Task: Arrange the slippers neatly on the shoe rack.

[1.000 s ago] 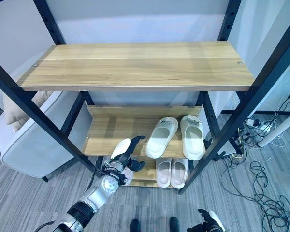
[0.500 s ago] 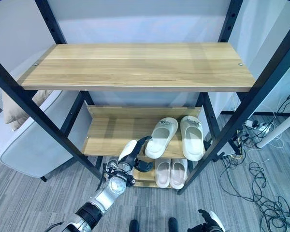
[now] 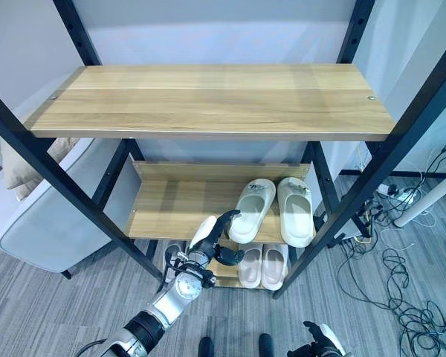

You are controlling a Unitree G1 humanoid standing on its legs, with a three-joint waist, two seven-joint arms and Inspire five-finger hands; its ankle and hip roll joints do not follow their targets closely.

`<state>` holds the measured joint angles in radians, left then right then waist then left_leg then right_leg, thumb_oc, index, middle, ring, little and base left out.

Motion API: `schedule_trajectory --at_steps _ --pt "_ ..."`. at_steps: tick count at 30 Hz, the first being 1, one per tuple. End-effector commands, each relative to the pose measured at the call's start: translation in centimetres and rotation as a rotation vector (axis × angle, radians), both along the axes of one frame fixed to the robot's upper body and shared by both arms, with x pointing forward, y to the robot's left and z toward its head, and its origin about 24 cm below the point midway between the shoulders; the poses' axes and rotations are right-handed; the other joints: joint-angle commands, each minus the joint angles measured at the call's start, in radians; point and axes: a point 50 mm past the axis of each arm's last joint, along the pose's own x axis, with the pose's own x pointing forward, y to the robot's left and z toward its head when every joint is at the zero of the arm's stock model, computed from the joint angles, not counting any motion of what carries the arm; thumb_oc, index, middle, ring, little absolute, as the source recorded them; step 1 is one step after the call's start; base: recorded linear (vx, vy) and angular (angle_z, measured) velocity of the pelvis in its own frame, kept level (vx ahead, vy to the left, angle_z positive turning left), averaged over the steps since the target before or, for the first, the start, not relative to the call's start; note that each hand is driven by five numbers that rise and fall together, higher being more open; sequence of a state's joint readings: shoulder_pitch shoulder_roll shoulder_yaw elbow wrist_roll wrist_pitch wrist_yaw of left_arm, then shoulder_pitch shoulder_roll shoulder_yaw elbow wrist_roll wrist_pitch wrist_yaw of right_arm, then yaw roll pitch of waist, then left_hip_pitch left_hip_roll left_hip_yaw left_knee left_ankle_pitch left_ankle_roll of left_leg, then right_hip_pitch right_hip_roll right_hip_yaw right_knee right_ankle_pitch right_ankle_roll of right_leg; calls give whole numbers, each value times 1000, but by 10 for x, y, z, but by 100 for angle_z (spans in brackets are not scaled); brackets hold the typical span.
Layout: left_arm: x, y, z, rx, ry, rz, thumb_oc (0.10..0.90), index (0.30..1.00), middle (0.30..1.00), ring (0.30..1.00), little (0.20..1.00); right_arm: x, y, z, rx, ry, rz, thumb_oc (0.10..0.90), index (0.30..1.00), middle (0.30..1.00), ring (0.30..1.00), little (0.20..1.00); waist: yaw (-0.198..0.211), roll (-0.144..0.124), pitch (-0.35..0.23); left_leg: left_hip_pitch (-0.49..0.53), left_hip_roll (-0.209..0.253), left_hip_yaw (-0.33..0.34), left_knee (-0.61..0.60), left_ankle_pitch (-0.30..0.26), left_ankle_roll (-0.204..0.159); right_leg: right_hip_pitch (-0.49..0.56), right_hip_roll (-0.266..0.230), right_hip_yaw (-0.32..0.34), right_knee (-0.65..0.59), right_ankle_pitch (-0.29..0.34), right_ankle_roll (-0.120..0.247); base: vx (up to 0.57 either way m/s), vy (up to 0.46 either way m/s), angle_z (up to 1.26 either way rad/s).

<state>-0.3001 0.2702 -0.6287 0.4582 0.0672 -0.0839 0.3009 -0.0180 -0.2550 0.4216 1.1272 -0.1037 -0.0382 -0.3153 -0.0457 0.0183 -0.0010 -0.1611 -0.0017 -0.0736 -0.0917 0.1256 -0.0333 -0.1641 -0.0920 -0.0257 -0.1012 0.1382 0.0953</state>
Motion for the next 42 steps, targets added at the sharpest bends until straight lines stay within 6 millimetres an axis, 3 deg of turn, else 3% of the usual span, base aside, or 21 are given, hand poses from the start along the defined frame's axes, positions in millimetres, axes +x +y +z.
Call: schedule_trajectory --at_steps 1,20,28,42 --pt "31 -35 45 -91 -166 -79 800 900 900 900 900 19 -9 9 -51 -82 21 800 900 900 900 900 -7 15 6 -28 -27 30 4 -92 17 9 7 -34 14 -149 33 0 0 0" --pt "28 -52 44 -148 -118 -119 800 900 900 900 900 28 -5 12 -60 -110 51 800 900 900 900 900 -18 8 17 -19 -19 33 4 -98 16 14 18 -29 14 -158 25 1 -2 0" --pt "27 -58 54 -187 -150 -133 800 900 900 900 900 31 -4 14 -77 -126 71 800 900 900 900 900 -15 9 23 -11 -17 28 4 -99 16 24 20 -36 14 -162 22 0 0 0" --pt "23 -67 48 -177 -122 -167 800 900 900 900 900 49 -3 23 -90 -202 74 800 900 900 900 900 -22 10 25 -1 -9 29 4 -99 13 33 28 -34 14 -166 15 1 -13 0"
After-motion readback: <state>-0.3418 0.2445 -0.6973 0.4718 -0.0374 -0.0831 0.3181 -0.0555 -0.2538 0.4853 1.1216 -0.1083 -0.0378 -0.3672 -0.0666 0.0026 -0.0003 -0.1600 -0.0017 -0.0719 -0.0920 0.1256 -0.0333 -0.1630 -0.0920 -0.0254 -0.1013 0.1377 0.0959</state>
